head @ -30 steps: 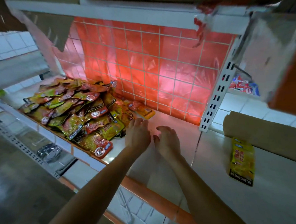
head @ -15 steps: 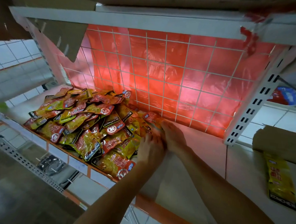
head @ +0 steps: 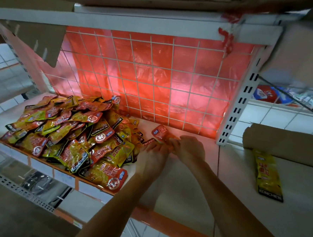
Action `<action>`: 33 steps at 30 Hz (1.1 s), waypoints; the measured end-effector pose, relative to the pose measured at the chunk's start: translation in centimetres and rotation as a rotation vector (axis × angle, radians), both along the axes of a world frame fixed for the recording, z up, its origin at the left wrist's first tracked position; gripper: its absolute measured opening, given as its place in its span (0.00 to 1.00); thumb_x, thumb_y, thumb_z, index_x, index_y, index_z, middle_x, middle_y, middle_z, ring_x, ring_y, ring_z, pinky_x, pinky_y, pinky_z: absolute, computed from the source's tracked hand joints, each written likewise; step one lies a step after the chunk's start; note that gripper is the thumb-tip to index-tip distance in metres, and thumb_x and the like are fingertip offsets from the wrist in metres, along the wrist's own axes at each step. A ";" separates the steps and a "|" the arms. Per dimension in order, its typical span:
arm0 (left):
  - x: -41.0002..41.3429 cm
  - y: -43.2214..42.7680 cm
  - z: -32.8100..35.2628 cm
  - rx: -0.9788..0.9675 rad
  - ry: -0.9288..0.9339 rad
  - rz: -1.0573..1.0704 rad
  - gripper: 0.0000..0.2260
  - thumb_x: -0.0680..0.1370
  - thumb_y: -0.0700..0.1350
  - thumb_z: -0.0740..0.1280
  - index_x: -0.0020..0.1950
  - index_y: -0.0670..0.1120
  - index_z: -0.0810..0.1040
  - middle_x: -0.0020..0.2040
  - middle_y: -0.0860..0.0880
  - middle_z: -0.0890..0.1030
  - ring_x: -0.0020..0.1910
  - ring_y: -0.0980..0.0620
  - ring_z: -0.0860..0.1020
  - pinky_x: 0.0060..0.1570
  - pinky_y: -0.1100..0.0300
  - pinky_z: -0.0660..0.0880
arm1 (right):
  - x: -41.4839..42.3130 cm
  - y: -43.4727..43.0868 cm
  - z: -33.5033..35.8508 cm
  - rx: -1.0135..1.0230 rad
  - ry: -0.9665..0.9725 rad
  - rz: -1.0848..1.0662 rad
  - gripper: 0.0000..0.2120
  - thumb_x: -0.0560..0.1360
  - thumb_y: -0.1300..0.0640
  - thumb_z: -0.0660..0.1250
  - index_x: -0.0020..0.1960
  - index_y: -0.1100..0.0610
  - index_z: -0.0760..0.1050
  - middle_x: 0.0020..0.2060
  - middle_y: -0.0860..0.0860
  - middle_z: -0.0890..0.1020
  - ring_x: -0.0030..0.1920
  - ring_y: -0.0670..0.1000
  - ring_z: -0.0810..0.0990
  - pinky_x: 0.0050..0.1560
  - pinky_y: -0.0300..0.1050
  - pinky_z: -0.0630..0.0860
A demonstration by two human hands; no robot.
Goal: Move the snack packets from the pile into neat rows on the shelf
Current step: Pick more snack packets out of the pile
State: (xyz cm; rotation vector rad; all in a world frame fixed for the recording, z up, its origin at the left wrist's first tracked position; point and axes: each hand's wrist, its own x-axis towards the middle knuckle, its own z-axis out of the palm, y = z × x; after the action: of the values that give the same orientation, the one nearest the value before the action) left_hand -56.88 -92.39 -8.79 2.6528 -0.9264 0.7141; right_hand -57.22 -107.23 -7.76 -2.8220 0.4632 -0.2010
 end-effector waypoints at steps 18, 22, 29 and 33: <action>-0.4 -3.2 1.6 -1.305 0.990 0.329 0.12 0.75 0.43 0.71 0.52 0.36 0.77 0.43 0.42 0.81 0.36 0.51 0.80 0.23 0.64 0.75 | -5.9 -2.5 -1.0 -0.012 -0.057 -0.028 0.27 0.73 0.41 0.65 0.66 0.55 0.68 0.61 0.53 0.75 0.61 0.55 0.71 0.57 0.49 0.70; -0.5 -2.9 1.6 -1.331 1.092 0.236 0.08 0.73 0.36 0.72 0.48 0.43 0.77 0.44 0.43 0.80 0.41 0.46 0.80 0.29 0.59 0.78 | -5.8 -2.4 -0.2 -0.116 -0.032 -0.041 0.17 0.77 0.53 0.61 0.63 0.58 0.71 0.58 0.54 0.77 0.59 0.55 0.73 0.56 0.48 0.70; -1.8 -2.7 2.3 -1.191 1.079 -0.155 0.11 0.69 0.24 0.68 0.43 0.38 0.80 0.34 0.54 0.83 0.34 0.59 0.80 0.36 0.68 0.75 | -6.1 -2.9 -0.1 -0.069 -0.064 -0.035 0.24 0.75 0.43 0.64 0.62 0.61 0.73 0.58 0.56 0.74 0.61 0.59 0.71 0.57 0.51 0.70; -1.7 -2.2 1.0 -0.864 0.982 -0.343 0.08 0.64 0.42 0.75 0.40 0.53 0.85 0.49 0.50 0.85 0.51 0.51 0.82 0.54 0.56 0.77 | -5.4 -2.7 -0.7 0.043 -0.045 -0.027 0.27 0.75 0.43 0.63 0.69 0.56 0.65 0.65 0.53 0.72 0.65 0.57 0.69 0.61 0.52 0.69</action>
State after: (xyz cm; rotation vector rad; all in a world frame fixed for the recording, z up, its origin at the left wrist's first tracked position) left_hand -58.55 -94.63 -7.82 1.6444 -0.5450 -0.2605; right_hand -62.63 -109.91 -8.43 -2.7644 0.4904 -0.2572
